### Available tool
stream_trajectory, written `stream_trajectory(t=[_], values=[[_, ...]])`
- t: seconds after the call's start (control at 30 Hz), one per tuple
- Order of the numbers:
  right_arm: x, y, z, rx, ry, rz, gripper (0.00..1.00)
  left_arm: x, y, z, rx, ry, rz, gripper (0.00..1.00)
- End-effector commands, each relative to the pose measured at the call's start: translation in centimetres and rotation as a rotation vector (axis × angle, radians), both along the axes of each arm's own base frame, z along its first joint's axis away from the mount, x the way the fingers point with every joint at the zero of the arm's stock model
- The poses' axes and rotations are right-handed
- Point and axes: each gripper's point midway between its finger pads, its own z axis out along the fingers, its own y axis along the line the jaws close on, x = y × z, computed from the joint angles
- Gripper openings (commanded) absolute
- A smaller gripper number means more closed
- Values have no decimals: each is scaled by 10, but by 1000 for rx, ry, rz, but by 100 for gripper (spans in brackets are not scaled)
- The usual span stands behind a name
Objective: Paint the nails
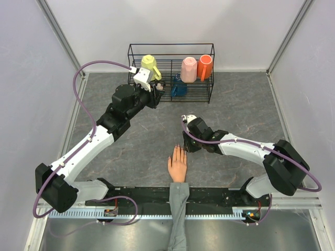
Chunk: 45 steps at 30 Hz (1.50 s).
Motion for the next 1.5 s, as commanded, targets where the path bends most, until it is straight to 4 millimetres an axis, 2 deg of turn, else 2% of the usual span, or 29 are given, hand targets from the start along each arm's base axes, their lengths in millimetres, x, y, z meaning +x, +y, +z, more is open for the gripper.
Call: stream_trajectory(t=[0.0, 1.47], values=[[6, 4, 2, 20, -15, -12, 0, -2, 1, 33, -65, -47, -3, 2], [11, 1, -6, 12, -7, -36, 0, -2, 0, 32, -71, -41, -11, 2]])
